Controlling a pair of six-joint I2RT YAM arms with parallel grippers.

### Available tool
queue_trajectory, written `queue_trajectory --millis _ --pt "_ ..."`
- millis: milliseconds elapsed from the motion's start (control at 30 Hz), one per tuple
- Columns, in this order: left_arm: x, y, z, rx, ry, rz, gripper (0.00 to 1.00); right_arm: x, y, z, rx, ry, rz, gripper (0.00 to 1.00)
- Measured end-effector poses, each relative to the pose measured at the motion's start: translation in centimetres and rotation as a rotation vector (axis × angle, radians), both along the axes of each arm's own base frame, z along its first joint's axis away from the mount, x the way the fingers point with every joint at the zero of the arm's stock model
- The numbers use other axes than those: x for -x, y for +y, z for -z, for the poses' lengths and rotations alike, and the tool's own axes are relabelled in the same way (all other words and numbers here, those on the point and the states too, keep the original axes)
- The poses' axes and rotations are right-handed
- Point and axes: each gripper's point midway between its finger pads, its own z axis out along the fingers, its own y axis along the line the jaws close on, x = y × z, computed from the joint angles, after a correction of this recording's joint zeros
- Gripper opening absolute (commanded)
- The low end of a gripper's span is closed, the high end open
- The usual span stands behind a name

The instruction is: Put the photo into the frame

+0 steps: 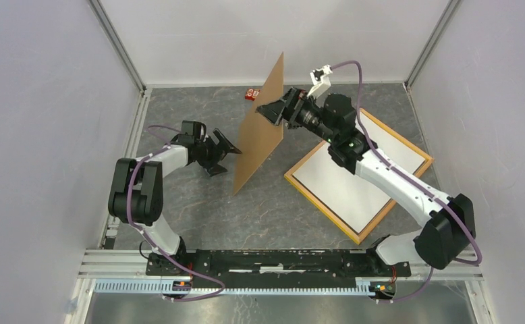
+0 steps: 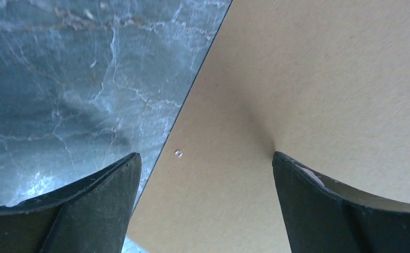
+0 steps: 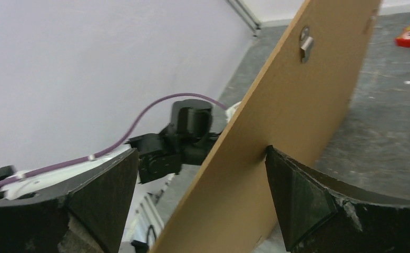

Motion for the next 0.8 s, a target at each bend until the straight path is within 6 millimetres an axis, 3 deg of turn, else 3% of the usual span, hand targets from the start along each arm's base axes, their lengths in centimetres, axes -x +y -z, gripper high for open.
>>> queue_trajectory --millis 167,400,600,800 --pt "1.5 -0.2 0.0 -0.015 0.04 0.023 1.0 -1.5 -0.2 1.0 0.212 0.044 0.033 0.93" --pt "2.0 -0.3 -0.3 -0.031 0.031 0.053 1.0 -0.9 -2.6 3.4 0.475 0.1 0.041 0.78" --pt "2.7 0.0 0.0 -0.062 0.042 0.082 1.0 -0.5 -3.8 2.8 0.572 0.102 0.039 0.64" --pt "2.5 0.5 -1.0 -0.104 0.01 0.111 1.0 0.2 -4.7 3.8 0.62 0.155 0.031 0.5"
